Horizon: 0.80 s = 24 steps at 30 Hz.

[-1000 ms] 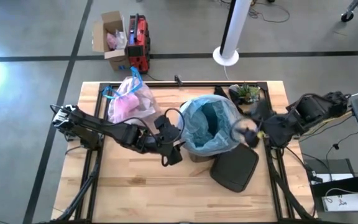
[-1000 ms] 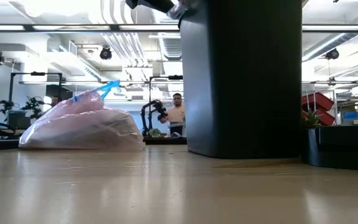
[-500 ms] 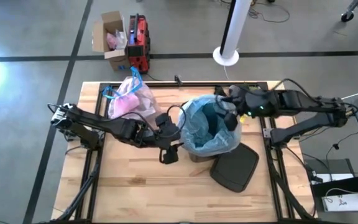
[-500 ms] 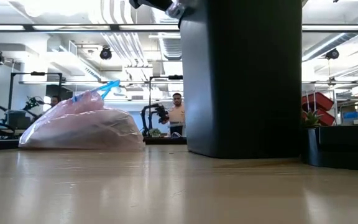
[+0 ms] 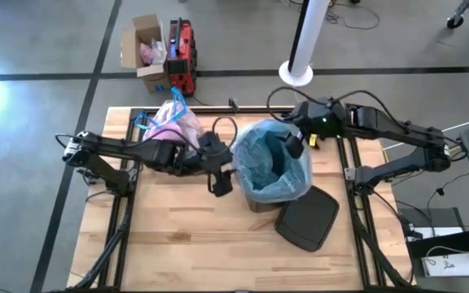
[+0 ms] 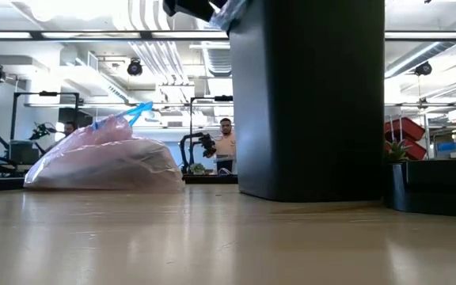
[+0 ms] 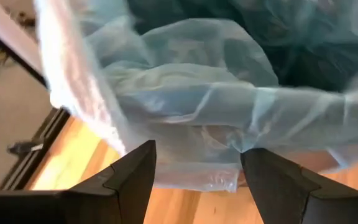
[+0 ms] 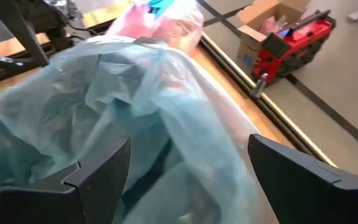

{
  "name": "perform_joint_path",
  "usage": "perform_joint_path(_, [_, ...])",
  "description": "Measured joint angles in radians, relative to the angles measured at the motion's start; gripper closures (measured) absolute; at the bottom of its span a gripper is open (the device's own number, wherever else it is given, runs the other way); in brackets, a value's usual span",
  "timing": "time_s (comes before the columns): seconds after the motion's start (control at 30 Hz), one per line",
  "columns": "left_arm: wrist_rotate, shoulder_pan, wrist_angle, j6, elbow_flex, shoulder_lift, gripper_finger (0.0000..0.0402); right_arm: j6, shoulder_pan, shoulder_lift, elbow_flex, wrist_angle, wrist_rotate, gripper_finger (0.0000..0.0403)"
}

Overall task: Place trash/remove bag and relplace
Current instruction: Insert the new blue trash bag into the black trash bin

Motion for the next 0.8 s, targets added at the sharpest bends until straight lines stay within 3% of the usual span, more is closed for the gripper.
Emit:
perform_joint_path(0.33, [-0.007, 0.038, -0.011, -0.061, -0.005, -0.013, 0.0182, -0.028, -0.047, 0.021, -0.017, -0.001, 0.005, 0.0092])
perform_joint_path(0.6, [-0.008, 0.037, -0.007, -0.110, -0.008, -0.071, 0.0182, -0.100, -0.044, -0.037, -0.022, 0.004, 0.004, 0.0092])
perform_joint_path(0.8, [-0.092, 0.049, -0.008, -0.193, -0.008, -0.123, 0.0196, -0.188, -0.043, -0.070, -0.024, 0.005, 0.005, 0.0094])
